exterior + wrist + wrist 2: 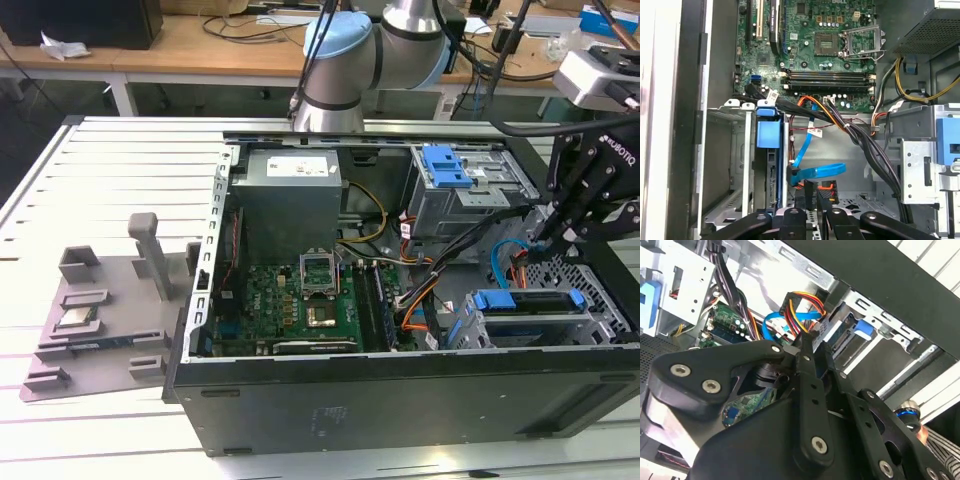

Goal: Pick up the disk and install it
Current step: 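Insert the first disk wire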

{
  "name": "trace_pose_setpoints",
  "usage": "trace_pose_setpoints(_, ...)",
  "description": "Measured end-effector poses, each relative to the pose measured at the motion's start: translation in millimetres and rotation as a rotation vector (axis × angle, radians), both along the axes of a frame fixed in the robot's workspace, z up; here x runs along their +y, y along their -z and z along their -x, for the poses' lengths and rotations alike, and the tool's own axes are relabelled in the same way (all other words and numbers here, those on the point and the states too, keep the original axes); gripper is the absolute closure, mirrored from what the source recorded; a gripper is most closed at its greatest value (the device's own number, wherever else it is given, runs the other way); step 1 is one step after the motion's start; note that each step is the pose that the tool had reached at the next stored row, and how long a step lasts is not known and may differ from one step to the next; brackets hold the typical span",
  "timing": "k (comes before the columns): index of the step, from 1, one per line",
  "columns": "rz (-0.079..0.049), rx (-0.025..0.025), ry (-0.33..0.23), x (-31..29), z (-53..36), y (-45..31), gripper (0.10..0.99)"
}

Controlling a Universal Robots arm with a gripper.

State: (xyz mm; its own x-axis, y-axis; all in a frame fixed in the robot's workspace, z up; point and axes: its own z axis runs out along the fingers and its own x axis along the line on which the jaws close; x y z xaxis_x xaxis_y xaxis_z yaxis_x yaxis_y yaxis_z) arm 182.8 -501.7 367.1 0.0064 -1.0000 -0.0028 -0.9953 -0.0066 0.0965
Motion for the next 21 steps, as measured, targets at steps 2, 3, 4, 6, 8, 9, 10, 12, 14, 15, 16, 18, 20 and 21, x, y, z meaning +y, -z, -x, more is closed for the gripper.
trace_pose_setpoints(2, 0.003, 0.0001, 0.000, 0.2, 0.0, 2.3, 0.847)
trace_pose_setpoints(3, 0.005, 0.0000, 0.000, 0.2, 0.0, 3.5, 0.847)
trace_pose_setpoints(4, 0.009, 0.0001, 0.000, 0.2, 0.0, 6.0, 0.847)
trace_pose_setpoints(6, 0.013, 0.0000, 0.000, 0.2, 0.0, 9.3, 0.847)
trace_pose_setpoints(8, 0.024, 0.0000, 0.000, 0.2, 0.0, 10.9, 0.847)
trace_pose_setpoints(9, 0.030, 0.0000, 0.000, -0.1, 0.0, 11.1, 0.847)
trace_pose_setpoints(10, 0.034, 0.0000, 0.000, -0.3, 0.0, 11.2, 0.847)
trace_pose_setpoints(12, 0.040, 0.0000, 0.000, -1.6, -0.1, 13.5, 0.847)
trace_pose_setpoints(14, 0.040, 0.0001, 0.000, -1.8, 0.0, 13.6, 0.847)
trace_pose_setpoints(15, 0.040, 0.0000, 0.000, -1.9, 0.0, 13.6, 0.847)
trace_pose_setpoints(16, 0.040, 0.0001, 0.000, -2.0, 0.0, 13.6, 0.863)
trace_pose_setpoints(18, 0.040, 0.0000, 0.000, -2.2, 0.0, 13.6, 0.918)
trace_pose_setpoints(20, 0.040, 0.0001, 0.000, -2.3, 0.0, 13.6, 0.918)
trace_pose_setpoints(21, 0.040, 0.0001, 0.000, -2.4, 0.0, 13.6, 0.918)
